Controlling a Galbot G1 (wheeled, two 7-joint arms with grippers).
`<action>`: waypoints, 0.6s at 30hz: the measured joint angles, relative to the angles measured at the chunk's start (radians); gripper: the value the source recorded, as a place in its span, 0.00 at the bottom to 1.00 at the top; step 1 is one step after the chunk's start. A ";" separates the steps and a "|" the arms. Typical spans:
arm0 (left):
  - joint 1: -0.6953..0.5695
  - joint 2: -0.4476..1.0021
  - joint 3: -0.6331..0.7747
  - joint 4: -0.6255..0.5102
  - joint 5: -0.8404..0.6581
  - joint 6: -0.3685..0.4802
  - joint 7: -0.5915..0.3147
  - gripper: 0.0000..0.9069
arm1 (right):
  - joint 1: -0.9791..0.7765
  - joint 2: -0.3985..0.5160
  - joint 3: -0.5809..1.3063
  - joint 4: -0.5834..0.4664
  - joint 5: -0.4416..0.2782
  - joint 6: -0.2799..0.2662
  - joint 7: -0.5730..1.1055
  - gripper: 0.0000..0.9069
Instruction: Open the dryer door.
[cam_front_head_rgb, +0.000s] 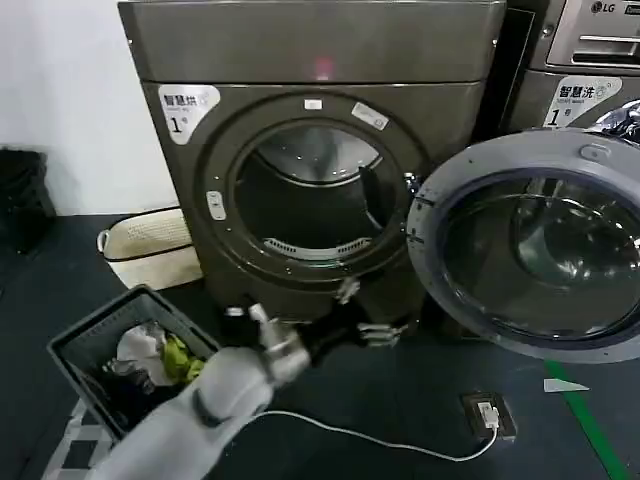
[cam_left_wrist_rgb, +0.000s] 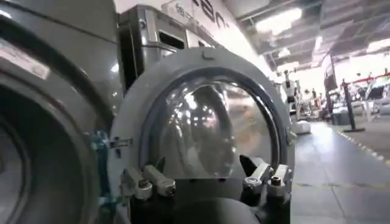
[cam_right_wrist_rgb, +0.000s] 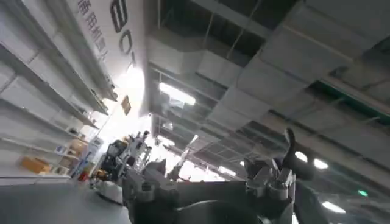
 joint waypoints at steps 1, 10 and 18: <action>0.014 0.030 -0.012 -0.017 0.009 -0.005 0.002 1.00 | 0.000 -0.002 -0.002 -0.002 0.000 0.000 0.000 1.00; 0.174 0.275 -0.139 -0.117 0.076 -0.066 0.013 1.00 | 0.009 -0.001 -0.028 -0.005 0.001 0.001 -0.002 1.00; 0.320 0.451 -0.262 -0.099 0.271 -0.182 -0.023 1.00 | 0.014 0.001 -0.052 -0.007 0.000 0.008 -0.004 1.00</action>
